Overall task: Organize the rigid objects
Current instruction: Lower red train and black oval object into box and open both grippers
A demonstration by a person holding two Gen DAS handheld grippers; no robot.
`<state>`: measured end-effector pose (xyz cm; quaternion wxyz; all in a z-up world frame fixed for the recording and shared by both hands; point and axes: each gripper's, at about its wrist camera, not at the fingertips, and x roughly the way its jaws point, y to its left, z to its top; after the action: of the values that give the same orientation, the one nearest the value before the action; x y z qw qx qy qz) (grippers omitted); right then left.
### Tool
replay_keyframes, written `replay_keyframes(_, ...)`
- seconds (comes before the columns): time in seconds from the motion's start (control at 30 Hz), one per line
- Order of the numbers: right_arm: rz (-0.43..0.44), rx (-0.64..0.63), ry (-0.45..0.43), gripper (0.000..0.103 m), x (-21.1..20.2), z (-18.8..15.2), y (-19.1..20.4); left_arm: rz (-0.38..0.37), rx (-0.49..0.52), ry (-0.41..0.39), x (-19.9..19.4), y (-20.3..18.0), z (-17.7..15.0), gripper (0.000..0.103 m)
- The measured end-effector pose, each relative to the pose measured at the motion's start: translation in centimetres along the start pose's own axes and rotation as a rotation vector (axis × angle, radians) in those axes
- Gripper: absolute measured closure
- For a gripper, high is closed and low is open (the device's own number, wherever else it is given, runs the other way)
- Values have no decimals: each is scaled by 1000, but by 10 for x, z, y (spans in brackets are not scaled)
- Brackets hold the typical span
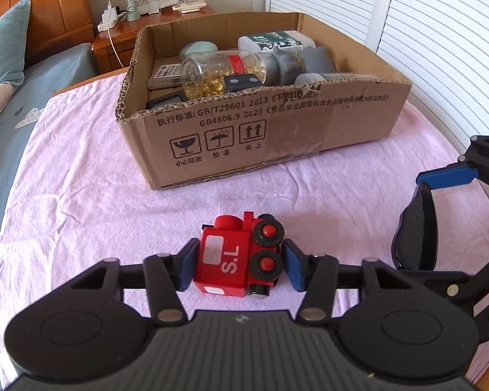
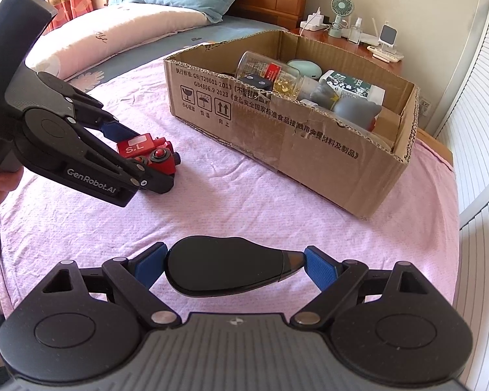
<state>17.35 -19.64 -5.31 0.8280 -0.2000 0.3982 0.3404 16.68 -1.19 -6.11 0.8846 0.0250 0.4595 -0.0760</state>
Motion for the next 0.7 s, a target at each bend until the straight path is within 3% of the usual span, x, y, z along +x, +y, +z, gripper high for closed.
replay_keyframes(0.33,-2,3,-32,10,-13,15,-5,-34,90,11,-21,5,7,55)
replay_keyframes(0.7,-45,39,-138,10,-36,59,-36,-56,178,-60,-60,11,41,55)
